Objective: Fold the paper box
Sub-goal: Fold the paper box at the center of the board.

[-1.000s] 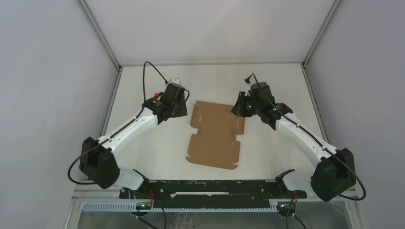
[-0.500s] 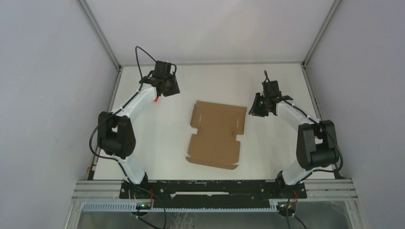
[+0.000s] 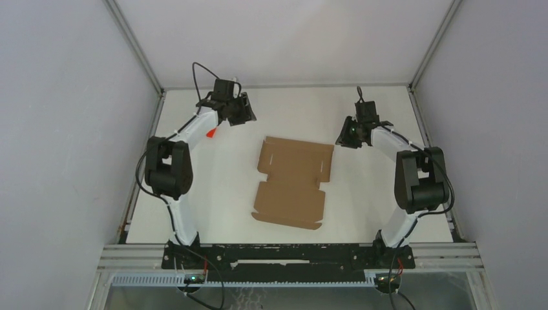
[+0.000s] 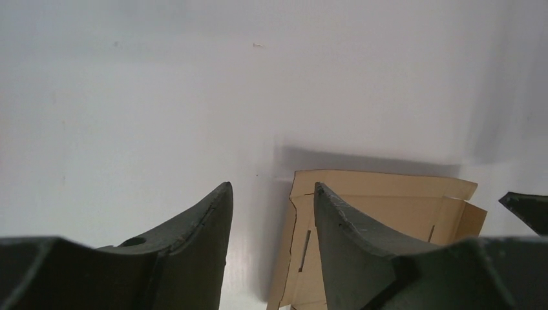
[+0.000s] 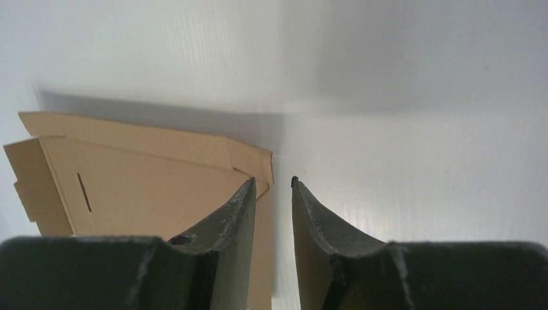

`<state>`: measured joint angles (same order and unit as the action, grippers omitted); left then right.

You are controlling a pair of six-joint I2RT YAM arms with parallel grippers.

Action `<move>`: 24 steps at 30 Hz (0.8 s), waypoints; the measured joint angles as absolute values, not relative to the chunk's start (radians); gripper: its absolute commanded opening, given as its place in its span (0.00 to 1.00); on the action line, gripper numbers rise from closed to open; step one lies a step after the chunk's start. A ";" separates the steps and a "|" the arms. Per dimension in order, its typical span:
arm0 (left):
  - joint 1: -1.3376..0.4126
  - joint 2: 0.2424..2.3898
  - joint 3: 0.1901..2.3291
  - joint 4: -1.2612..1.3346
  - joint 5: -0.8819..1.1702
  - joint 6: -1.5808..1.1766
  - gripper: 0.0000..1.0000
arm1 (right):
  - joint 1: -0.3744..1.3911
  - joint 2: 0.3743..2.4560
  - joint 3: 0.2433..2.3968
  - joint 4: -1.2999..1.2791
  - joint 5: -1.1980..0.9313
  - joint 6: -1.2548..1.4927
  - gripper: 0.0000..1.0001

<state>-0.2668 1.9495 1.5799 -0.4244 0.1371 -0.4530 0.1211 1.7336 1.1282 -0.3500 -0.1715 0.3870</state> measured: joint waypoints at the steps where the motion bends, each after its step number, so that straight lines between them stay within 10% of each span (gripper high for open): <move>1: -0.265 1.956 1.580 -0.419 0.148 -0.454 0.53 | 0.116 1.747 1.141 -0.348 -0.174 0.387 0.35; 24: -0.249 2.044 1.587 -0.289 0.318 -0.507 0.49 | 0.093 1.857 1.193 -0.331 -0.226 0.388 0.34</move>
